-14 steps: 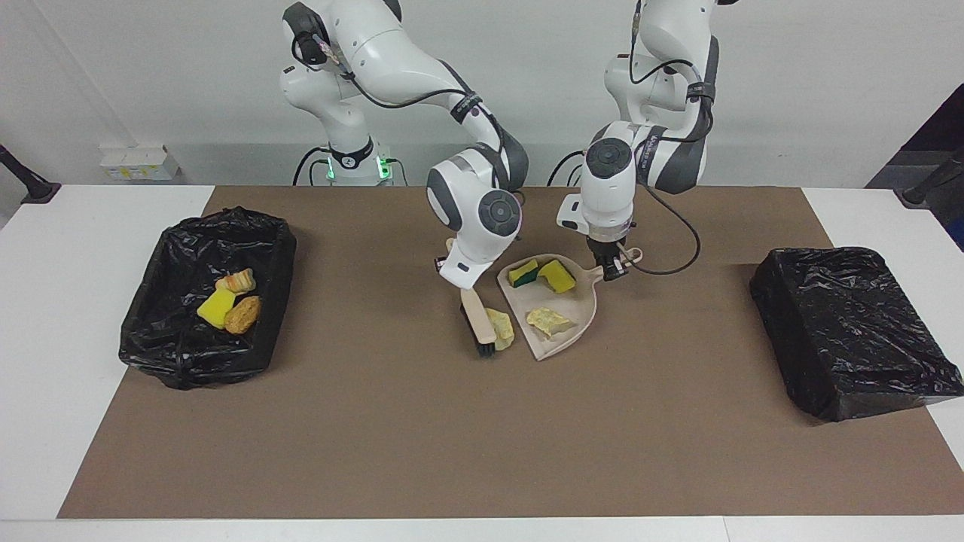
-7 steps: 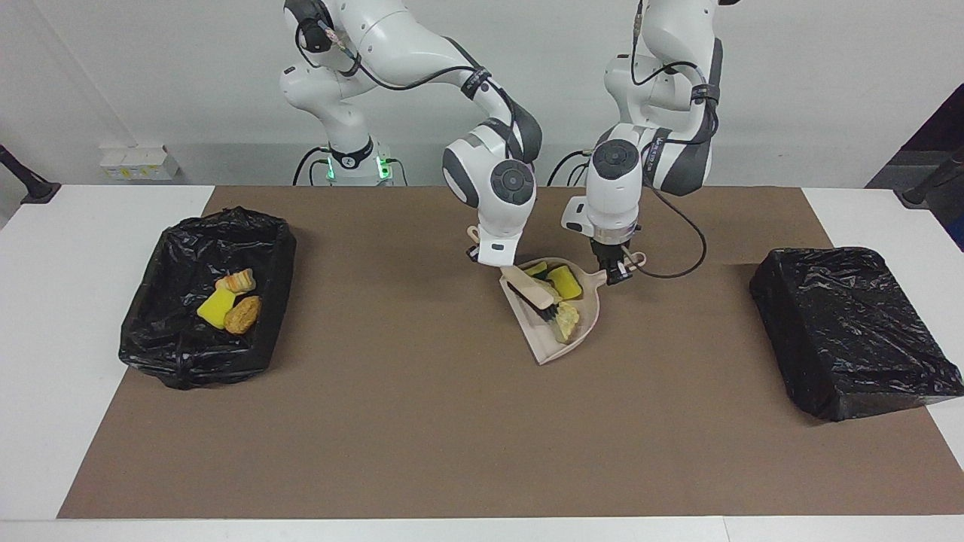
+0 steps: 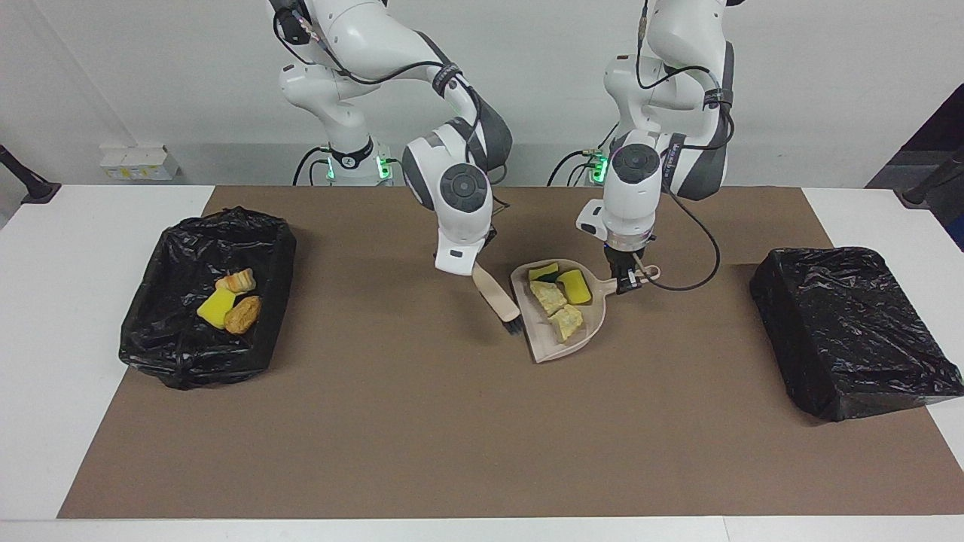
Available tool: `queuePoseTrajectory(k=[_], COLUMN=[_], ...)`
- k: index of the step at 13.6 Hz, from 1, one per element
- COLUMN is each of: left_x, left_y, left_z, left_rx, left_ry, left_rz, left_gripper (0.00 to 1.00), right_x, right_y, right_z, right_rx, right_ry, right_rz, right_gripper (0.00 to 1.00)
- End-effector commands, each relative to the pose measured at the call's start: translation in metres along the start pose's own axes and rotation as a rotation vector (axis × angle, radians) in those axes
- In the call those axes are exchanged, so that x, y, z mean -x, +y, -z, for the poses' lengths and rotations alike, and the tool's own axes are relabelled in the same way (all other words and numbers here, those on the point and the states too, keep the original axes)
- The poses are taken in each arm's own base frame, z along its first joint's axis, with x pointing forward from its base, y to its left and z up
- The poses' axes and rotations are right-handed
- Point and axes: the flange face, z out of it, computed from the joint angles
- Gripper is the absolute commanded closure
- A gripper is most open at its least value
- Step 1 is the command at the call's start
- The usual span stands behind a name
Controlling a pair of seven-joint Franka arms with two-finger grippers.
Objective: Sweep and dump trash in bin
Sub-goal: 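Carry the loaded dustpan to the bin nearest the left gripper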
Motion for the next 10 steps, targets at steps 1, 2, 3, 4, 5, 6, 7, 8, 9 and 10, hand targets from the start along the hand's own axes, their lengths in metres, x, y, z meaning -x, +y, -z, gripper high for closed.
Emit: queuePoseTrajectory(k=[1, 2, 3, 4, 5, 6, 7, 8, 9, 10], left_x=[0.037, 0.048, 0.066, 0.087, 0.111, 0.134, 0.152, 0.175, 0.200, 0.220], left_y=[-0.011, -0.017, -0.024, -0.028, -0.034, -0.041, -0.048, -0.054, -0.060, -0.065], left_z=[0.023, 0.033, 0.039, 0.051, 0.060, 0.067, 0.074, 0.081, 0.089, 0.097], left_rx=[-0.051, -0.067, -0.071, -0.066, -0.054, -0.043, -0.033, -0.024, -0.022, -0.026], left_ry=[0.018, 0.023, 0.021, 0.013, 0.007, 0.001, 0.006, 0.019, 0.026, 0.028], left_rz=[-0.051, -0.062, -0.068, -0.076, -0.072, -0.060, -0.060, -0.052, -0.049, -0.027], left_gripper=[1.00, 1.00, 1.00, 1.00, 1.00, 1.00, 1.00, 1.00, 1.00, 1.00], right_x=[0.023, 0.027, 0.032, 0.038, 0.044, 0.048, 0.053, 0.059, 0.063, 0.067], right_y=[0.006, 0.006, 0.004, 0.006, 0.011, 0.013, 0.019, 0.014, 0.002, -0.026], right_z=[0.007, 0.007, 0.004, -0.004, -0.007, -0.006, -0.005, -0.006, -0.010, -0.015], right_rx=[-0.028, -0.025, -0.019, -0.013, -0.011, -0.008, -0.008, 0.001, 0.008, 0.008], right_ry=[-0.051, -0.069, -0.082, -0.102, -0.113, -0.118, -0.145, -0.178, -0.181, -0.165], right_rz=[-0.064, -0.143, -0.210, -0.263, -0.305, -0.349, -0.381, -0.376, -0.375, -0.370], right_gripper=[1.00, 1.00, 1.00, 1.00, 1.00, 1.00, 1.00, 1.00, 1.00, 1.00])
